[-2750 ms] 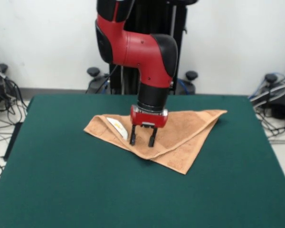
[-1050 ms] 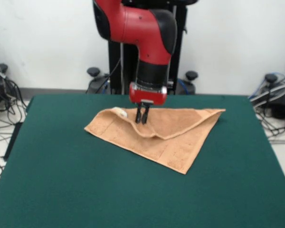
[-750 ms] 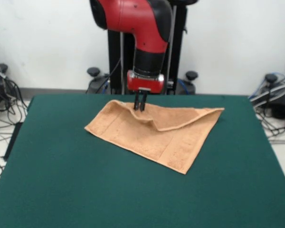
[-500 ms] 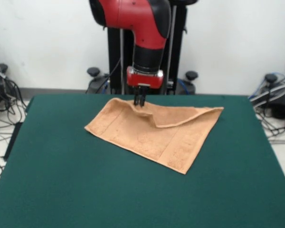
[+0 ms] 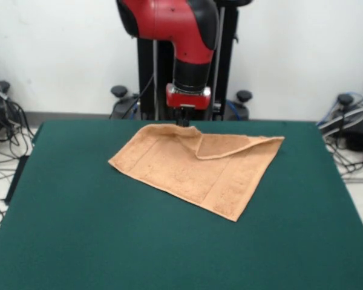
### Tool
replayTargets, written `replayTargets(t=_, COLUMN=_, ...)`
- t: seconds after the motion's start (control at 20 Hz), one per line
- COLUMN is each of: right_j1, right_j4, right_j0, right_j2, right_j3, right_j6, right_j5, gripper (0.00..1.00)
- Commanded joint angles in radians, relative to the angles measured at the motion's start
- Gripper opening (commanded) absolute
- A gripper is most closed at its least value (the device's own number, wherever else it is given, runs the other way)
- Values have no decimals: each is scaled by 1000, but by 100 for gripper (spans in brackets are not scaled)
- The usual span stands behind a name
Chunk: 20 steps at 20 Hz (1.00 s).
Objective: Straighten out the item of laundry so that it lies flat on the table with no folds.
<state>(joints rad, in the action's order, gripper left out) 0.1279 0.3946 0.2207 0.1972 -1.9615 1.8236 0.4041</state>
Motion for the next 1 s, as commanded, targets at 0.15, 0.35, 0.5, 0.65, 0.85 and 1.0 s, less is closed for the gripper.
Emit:
replayTargets(t=0.15, right_j1=-102, right_j4=25, right_j0=7, right_j2=-97, right_j3=35, right_j6=131, right_j5=-22, gripper=0)
replayTargets(t=0.35, right_j1=-81, right_j4=56, right_j0=35, right_j2=-98, right_j3=-9, right_j6=126, right_j5=-48, gripper=0)
replayTargets(t=0.5, right_j1=-86, right_j4=73, right_j0=44, right_j2=-97, right_j3=-22, right_j6=128, right_j5=-42, gripper=0)
replayTargets(t=0.65, right_j1=-101, right_j4=77, right_j0=53, right_j2=-106, right_j3=-9, right_j6=126, right_j5=-56, gripper=0)
replayTargets(t=0.85, right_j1=-76, right_j4=74, right_j0=58, right_j2=-104, right_j3=-42, right_j6=130, right_j5=-83, gripper=0)
replayTargets(t=1.0, right_j1=-68, right_j4=72, right_j0=61, right_j2=-100, right_j3=-61, right_j6=131, right_j5=-91, gripper=0)
